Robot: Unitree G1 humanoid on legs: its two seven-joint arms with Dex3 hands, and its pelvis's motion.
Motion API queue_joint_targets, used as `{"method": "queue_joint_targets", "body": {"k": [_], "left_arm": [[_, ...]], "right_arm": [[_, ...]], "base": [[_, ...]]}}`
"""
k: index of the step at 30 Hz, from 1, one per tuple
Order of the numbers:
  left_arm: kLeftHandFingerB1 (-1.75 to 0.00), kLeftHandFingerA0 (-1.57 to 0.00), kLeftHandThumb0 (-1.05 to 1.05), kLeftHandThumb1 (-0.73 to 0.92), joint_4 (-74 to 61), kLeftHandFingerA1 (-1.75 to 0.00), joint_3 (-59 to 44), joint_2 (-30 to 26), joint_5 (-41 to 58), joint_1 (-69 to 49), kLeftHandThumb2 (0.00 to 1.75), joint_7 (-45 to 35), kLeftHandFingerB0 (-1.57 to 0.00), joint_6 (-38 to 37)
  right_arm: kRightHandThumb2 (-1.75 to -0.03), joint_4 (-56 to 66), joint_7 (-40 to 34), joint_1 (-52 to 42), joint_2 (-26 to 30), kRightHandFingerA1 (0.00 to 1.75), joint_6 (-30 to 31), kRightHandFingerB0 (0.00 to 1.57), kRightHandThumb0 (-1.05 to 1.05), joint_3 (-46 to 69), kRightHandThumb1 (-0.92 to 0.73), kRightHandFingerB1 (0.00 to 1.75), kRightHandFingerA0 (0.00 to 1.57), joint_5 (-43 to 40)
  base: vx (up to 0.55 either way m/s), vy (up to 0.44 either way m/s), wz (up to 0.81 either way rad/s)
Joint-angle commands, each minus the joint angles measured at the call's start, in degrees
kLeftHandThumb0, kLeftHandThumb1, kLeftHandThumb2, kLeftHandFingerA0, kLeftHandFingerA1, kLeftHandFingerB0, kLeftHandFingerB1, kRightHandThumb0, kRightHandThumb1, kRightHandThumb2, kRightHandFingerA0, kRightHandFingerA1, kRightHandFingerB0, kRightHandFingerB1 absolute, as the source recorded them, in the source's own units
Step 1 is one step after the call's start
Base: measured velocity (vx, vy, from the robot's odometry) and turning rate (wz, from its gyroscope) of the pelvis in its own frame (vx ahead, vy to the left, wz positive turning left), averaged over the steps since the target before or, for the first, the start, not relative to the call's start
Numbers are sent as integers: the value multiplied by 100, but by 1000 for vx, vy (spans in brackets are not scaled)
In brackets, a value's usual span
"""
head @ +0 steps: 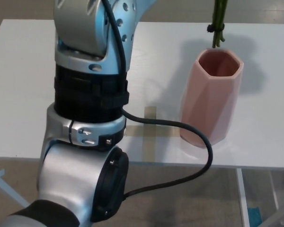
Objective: Use the left hand to pick up the rose and then lift and insert it into the pink vase.
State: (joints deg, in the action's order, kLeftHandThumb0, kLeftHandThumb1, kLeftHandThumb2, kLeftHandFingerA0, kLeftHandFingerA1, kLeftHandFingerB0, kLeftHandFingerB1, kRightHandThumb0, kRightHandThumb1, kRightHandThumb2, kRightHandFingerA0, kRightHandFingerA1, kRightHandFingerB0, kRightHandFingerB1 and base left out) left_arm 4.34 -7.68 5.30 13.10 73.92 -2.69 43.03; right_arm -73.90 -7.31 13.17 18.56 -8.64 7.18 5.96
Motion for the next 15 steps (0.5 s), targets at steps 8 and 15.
{"method": "queue_joint_targets", "body": {"k": [8, 15], "left_arm": [[-74, -104, -20, 81, -360, -138, 115, 132, 280, -237, 66, 71, -84, 250], [-74, -104, -20, 81, -281, -139, 216, 56, 235, -379, 67, 50, -84, 186]], "right_arm": [[-58, -20, 31, -59, 54, 43, 6, 59, -29, -23, -63, 40, 68, -12], [-59, -18, 38, -40, 54, 44, 34, 59, -28, -17, -62, 41, 70, -15]], "base": [[0, 0, 0], [0, 0, 0]]}}
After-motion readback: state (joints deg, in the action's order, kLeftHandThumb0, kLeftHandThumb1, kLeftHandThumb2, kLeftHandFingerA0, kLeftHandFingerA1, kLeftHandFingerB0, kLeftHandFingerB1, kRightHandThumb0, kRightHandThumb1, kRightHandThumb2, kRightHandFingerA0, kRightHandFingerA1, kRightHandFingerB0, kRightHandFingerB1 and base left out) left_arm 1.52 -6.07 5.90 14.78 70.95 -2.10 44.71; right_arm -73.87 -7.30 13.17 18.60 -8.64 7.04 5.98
